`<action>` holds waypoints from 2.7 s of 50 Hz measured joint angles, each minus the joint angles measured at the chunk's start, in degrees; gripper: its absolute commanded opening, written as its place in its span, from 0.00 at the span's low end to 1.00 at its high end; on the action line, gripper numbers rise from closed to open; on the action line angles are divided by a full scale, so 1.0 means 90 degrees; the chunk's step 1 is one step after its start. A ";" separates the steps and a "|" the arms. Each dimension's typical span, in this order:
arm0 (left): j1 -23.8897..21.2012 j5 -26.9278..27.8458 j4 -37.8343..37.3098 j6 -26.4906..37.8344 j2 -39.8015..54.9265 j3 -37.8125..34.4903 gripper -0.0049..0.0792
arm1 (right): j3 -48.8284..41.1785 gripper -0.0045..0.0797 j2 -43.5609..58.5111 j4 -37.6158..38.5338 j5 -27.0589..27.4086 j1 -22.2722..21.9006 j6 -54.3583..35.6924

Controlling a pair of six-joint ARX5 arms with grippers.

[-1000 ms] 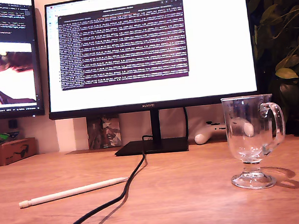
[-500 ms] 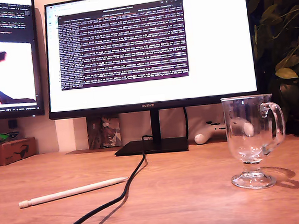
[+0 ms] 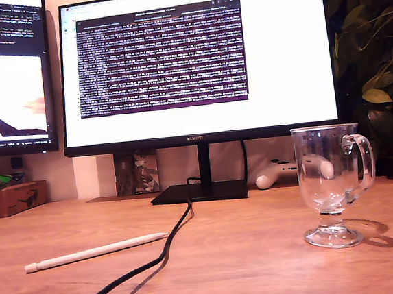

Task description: Pick the small glass cups in front of you with each of your hands, and place them behind the white pen

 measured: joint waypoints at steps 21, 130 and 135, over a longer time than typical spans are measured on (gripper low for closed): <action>0.0000 -0.0029 0.0000 0.0000 0.0000 0.0000 0.04 | 0.0444 0.52 0.1923 -0.0002 0.0226 0.0653 -0.0301; 0.0483 -0.1574 -0.3776 -0.1525 0.7344 0.6314 0.08 | 0.0447 0.04 0.3007 0.2055 0.0325 0.0653 -0.1387; 0.0486 -0.1695 -0.3568 -0.1999 0.7317 0.6314 0.08 | 0.0444 0.04 0.3007 0.2220 0.0323 0.0653 -0.1387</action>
